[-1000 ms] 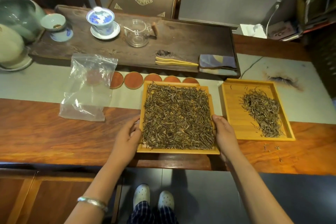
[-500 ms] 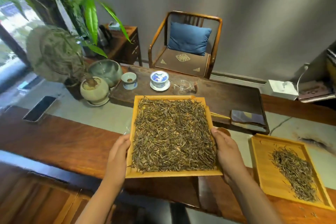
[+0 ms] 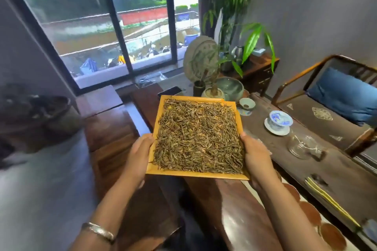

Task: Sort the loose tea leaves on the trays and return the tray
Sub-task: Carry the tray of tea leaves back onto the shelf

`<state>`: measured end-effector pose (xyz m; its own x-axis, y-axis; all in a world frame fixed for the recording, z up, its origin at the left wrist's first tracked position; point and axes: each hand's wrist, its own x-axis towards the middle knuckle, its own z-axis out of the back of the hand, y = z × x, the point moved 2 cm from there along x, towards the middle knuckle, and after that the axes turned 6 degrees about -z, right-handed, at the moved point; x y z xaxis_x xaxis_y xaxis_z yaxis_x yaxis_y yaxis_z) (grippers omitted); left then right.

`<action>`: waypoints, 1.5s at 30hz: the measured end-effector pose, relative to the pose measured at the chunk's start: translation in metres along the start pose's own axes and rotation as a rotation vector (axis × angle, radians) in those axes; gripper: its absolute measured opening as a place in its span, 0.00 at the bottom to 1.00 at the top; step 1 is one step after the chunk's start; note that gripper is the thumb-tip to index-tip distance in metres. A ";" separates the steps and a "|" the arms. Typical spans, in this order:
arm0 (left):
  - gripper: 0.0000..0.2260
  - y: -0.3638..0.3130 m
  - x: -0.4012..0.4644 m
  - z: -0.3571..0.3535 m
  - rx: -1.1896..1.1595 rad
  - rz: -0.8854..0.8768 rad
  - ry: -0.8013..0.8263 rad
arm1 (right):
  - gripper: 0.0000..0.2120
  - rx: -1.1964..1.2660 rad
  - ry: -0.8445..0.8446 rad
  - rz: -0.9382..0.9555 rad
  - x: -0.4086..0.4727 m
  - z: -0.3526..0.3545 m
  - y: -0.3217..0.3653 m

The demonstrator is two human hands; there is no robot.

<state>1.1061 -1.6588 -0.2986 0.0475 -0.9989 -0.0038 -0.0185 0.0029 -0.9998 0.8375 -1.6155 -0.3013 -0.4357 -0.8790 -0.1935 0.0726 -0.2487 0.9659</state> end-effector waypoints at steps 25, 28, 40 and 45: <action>0.15 -0.008 -0.430 0.282 -0.061 0.067 -1.186 | 0.19 -0.146 1.254 -0.003 -0.314 -0.296 0.006; 0.15 -0.010 -0.500 0.316 -0.076 0.040 -1.296 | 0.18 -0.163 1.346 0.056 -0.390 -0.323 0.001; 0.12 -0.023 -0.743 0.420 -0.143 -0.029 -1.798 | 0.17 -0.293 1.762 -0.066 -0.690 -0.406 -0.035; 0.13 -0.023 -0.811 0.453 -0.202 -0.081 -1.954 | 0.17 -0.416 1.886 -0.009 -0.790 -0.444 -0.048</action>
<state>1.5201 -0.8275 -0.2812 0.9024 0.4142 -0.1190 -0.0480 -0.1778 -0.9829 1.5764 -1.0900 -0.2715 0.9239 -0.0447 -0.3800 0.3765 -0.0711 0.9237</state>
